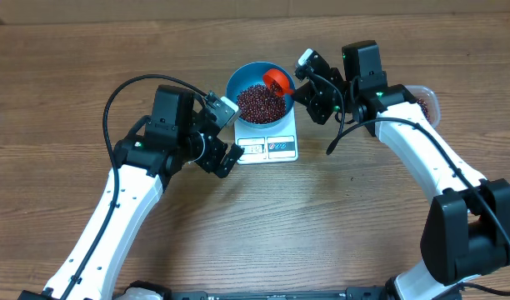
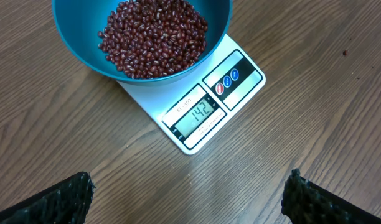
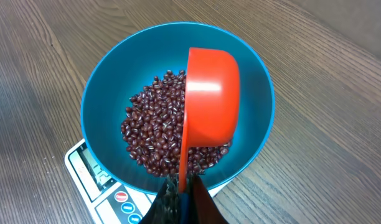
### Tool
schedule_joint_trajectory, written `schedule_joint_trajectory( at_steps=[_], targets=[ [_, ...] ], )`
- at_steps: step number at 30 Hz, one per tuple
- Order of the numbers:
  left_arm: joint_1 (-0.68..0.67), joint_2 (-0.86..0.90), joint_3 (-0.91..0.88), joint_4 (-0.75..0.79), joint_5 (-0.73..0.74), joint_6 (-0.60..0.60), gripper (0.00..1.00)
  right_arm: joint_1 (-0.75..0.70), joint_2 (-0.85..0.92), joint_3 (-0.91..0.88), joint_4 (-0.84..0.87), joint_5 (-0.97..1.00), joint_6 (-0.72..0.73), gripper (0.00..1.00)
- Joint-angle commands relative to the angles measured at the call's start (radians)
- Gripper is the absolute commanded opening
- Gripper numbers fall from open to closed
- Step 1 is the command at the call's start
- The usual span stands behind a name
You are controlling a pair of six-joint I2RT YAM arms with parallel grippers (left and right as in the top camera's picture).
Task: Scoop item into bowl and weigh 150g on scale
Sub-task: 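Tip the red scoop slowly over the teal bowl, pouring beans gradually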
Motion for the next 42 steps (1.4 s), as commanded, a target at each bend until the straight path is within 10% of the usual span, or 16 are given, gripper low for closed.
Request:
schedule_joint_trajectory(
  at_steps=[1, 42],
  targets=[
    [-0.007, -0.015, -0.002, 0.001, 0.018, 0.019, 1.00, -0.001, 0.001, 0.029, 0.005, 0.000, -0.004, 0.04],
    [-0.007, -0.015, -0.002, 0.001, 0.018, 0.019, 1.00, -0.002, 0.001, 0.029, 0.050, 0.127, -0.143, 0.04]
  ],
)
